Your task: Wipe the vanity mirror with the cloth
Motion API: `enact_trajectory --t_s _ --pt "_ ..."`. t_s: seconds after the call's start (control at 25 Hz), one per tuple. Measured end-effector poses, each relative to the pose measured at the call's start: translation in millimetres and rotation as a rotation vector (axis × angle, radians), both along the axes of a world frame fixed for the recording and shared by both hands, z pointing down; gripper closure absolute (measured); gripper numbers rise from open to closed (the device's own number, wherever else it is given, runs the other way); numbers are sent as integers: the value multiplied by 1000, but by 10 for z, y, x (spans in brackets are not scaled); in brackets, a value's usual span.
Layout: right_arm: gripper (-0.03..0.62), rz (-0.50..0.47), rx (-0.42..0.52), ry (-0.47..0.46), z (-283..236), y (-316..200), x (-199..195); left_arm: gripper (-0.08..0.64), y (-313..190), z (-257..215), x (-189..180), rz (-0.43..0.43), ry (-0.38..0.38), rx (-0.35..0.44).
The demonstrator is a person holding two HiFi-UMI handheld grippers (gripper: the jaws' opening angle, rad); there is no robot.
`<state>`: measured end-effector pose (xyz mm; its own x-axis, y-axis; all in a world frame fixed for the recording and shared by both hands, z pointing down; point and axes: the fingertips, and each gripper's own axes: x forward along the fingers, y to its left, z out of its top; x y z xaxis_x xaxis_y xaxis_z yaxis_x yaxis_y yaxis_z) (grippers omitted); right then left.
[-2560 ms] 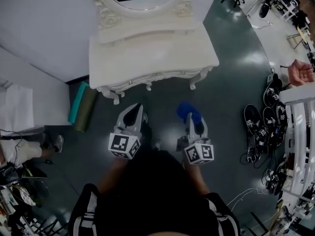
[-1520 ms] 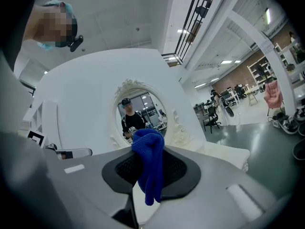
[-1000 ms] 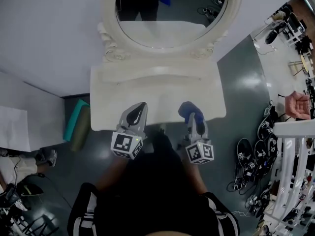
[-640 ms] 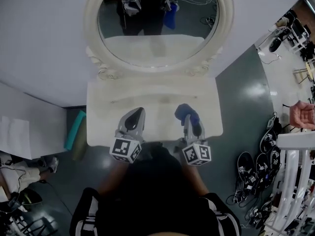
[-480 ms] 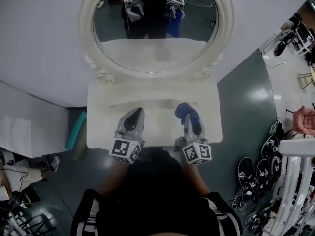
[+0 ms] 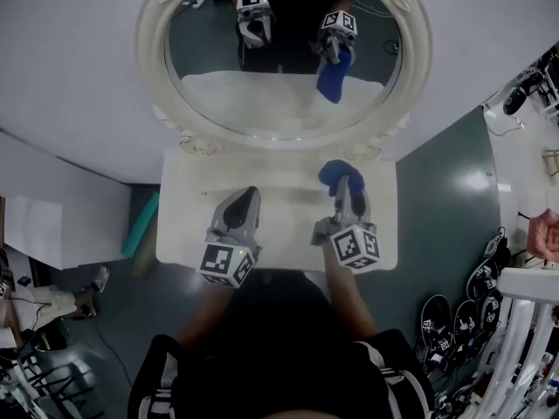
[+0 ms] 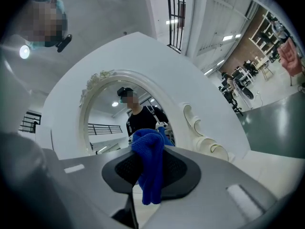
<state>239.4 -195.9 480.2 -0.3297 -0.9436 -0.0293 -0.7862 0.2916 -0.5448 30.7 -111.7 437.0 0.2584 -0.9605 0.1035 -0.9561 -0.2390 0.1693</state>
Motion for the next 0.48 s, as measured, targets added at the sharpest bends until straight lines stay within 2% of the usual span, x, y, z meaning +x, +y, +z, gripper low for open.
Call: enact_trajectory --t_s 0.2,0.48 --pt "508 49 -17 -34 30 -357 -30 551 -198 -129 -127 8 -1 37" --pt "506 120 -76 -105 213 -876 -39 551 -430 -122 -313 11 12 37"
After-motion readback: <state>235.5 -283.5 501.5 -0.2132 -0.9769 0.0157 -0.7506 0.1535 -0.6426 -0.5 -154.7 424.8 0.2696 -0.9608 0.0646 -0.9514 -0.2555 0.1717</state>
